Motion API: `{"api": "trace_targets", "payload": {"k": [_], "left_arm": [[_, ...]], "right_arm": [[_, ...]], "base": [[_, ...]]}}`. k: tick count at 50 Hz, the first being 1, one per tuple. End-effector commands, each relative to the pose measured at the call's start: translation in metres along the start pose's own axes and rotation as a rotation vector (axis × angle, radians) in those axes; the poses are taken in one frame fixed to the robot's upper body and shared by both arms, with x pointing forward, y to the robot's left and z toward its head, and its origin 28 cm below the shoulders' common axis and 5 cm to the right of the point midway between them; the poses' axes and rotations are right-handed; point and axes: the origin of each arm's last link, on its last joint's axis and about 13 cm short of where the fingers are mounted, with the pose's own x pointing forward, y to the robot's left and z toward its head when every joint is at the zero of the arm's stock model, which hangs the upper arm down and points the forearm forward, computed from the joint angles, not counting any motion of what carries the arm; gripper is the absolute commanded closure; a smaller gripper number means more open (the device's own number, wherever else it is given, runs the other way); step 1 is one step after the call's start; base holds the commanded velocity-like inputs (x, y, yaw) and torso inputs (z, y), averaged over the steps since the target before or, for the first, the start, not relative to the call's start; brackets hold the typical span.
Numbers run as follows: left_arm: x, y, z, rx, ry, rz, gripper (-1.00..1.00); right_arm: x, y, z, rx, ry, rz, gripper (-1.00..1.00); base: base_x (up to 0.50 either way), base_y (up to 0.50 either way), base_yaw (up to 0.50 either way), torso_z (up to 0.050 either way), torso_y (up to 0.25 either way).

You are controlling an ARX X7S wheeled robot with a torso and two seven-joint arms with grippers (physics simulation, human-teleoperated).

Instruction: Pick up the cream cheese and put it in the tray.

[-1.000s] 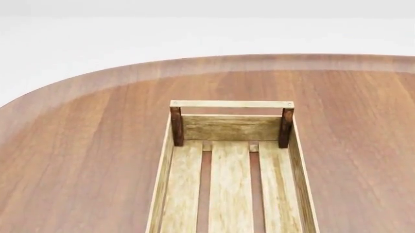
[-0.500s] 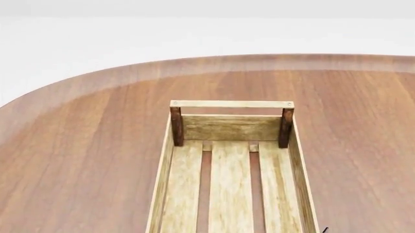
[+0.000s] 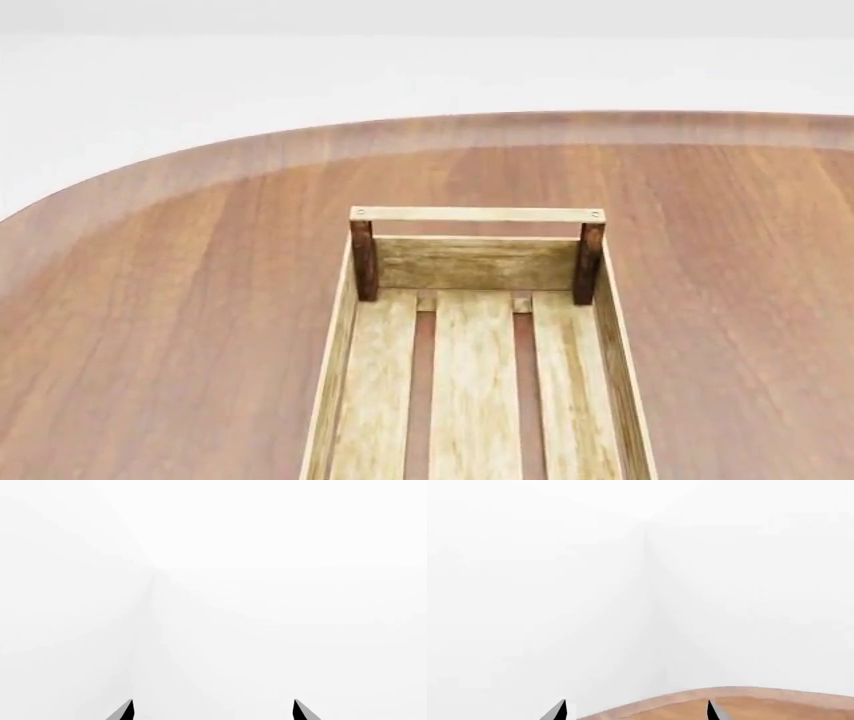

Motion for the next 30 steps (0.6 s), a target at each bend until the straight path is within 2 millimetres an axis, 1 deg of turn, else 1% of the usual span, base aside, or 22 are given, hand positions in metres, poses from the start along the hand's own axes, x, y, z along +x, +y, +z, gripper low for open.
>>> {"api": "trace_targets", "payload": {"k": [1, 4, 14, 20, 27, 28, 30], "left_arm": [[0.000, 0.001, 0.001, -0.001, -0.001, 0.004, -1.00], [0.000, 0.002, 0.002, -0.002, -0.002, 0.006, -1.00], [0.001, 0.002, 0.002, 0.004, -0.003, 0.009, -1.00], [0.001, 0.001, 0.001, 0.011, 0.002, -0.001, -1.00], [0.001, 0.000, 0.000, 0.012, 0.003, -0.001, -1.00], [0.001, 0.000, 0.000, 0.011, 0.004, -0.002, -1.00], [0.001, 0.000, 0.000, 0.014, 0.009, -0.007, -1.00]], "right_arm": [[0.011, -0.016, -0.001, -0.020, 0.126, -0.145, -1.00], [0.014, -0.024, 0.002, -0.026, 0.122, -0.176, -1.00], [0.021, -0.039, -0.008, -0.059, 0.160, -0.275, -1.00], [0.022, -0.044, -0.015, -0.066, 0.191, -0.327, -1.00], [0.022, -0.046, -0.019, -0.061, 0.214, -0.359, -1.00], [0.022, -0.048, -0.019, -0.070, 0.208, -0.393, -1.00], [0.021, -0.051, -0.019, -0.066, 0.211, -0.396, -1.00]], "base": [[0.00, 0.00, 0.00, 0.000, 0.000], [0.00, 0.00, 0.00, 0.000, 0.000], [0.00, 0.00, 0.00, 0.000, 0.000], [0.00, 0.00, 0.00, 0.000, 0.000], [0.00, 0.00, 0.00, 0.000, 0.000], [0.00, 0.00, 0.00, 0.000, 0.000], [0.00, 0.00, 0.00, 0.000, 0.000]]}}
